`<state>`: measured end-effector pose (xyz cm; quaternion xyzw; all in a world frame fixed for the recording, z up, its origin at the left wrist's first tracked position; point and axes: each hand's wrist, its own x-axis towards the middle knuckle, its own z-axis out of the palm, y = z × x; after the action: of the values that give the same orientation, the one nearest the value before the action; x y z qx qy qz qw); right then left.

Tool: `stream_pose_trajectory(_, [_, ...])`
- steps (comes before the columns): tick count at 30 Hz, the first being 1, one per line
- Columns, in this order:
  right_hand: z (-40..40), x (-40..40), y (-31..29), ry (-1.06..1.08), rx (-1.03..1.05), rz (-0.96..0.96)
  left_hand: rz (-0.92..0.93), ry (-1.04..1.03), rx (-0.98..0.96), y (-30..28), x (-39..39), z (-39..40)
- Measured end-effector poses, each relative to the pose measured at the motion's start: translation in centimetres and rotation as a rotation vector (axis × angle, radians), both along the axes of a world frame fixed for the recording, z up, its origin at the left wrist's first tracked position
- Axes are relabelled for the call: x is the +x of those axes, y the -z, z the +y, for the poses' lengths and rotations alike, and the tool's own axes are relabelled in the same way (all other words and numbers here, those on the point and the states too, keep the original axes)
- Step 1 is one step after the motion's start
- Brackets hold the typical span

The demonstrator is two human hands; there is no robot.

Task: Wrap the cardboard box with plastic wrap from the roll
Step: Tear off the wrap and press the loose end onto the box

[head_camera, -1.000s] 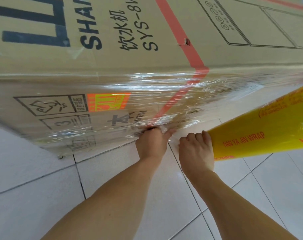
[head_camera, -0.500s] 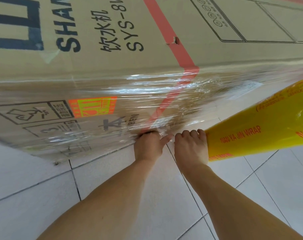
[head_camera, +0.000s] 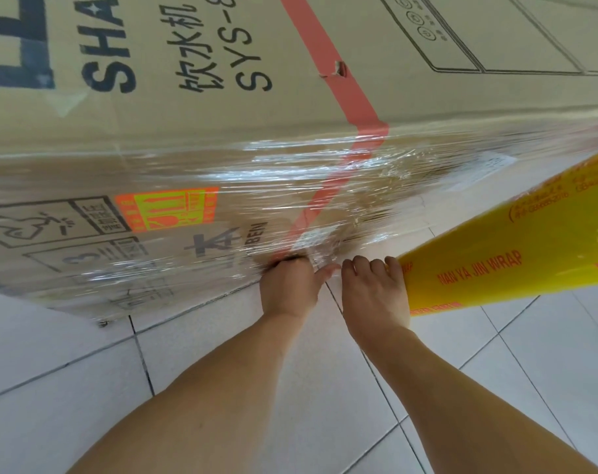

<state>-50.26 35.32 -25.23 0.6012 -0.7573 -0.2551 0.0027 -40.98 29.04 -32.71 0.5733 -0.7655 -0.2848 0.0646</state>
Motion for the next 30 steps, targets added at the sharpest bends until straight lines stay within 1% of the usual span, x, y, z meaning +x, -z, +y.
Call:
stream_pose_trajectory(3, [0.24,0.03,0.21,-0.021,0.063,0.010,-0.043,0.005,0.003,-0.49,-0.20,-0.31])
stream_pose_trajectory(13, [0.55,-0.19,0.30,-0.070,0.229,0.068,-0.088,-0.042,0.031,-0.58,-0.70,-0.39])
stream_pose_trajectory(18, [0.71,-0.20,0.52,-0.045,0.157,0.014,-0.092,-0.025,0.018,-0.67,-0.43,-0.11])
stream_pose_trajectory(21, [0.77,-0.30,0.80,-0.057,0.168,0.004,-0.123,0.017,-0.014,-0.55,-0.18,-0.35])
stream_pose_trajectory(24, [0.69,-0.38,0.68,-0.055,0.167,-0.033,-0.130,0.010,-0.021,-0.56,-0.18,-0.50])
stream_pose_trajectory(30, [0.77,-0.50,0.81,-0.009,0.097,-0.127,-0.155,0.034,-0.075,-0.42,0.00,-0.30])
